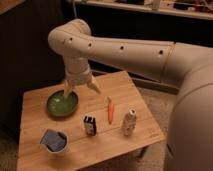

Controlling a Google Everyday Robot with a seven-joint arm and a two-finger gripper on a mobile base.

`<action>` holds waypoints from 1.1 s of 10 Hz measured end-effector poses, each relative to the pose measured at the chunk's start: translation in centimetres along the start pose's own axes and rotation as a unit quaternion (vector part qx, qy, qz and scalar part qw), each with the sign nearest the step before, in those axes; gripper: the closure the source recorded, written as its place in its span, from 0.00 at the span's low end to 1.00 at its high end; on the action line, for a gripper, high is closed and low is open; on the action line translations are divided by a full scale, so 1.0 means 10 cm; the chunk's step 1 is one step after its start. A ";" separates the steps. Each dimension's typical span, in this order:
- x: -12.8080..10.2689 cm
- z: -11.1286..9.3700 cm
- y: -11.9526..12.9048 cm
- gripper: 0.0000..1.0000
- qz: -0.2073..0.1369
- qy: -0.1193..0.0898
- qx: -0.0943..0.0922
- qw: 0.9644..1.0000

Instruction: Move the arm in a circular motion

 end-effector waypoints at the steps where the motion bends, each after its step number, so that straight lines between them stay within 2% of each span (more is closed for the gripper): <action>1: -0.13 0.02 -0.15 0.20 0.011 -0.002 0.009 1.000; 3: -0.35 0.04 -0.63 0.20 0.047 -0.017 0.032 0.998; 4: -0.36 0.02 -0.85 0.20 0.062 -0.023 0.041 0.997; 6: -0.27 -0.05 -1.46 0.20 0.102 -0.040 0.064 0.992; 7: -0.19 -0.10 -1.77 0.20 0.127 -0.048 0.076 0.988; 9: -0.01 -0.16 -2.16 0.20 0.160 -0.055 0.093 0.981; 10: 0.16 -0.20 -2.42 0.20 0.184 -0.057 0.101 0.976; 11: 0.29 -0.22 -2.59 0.20 0.200 -0.056 0.105 0.973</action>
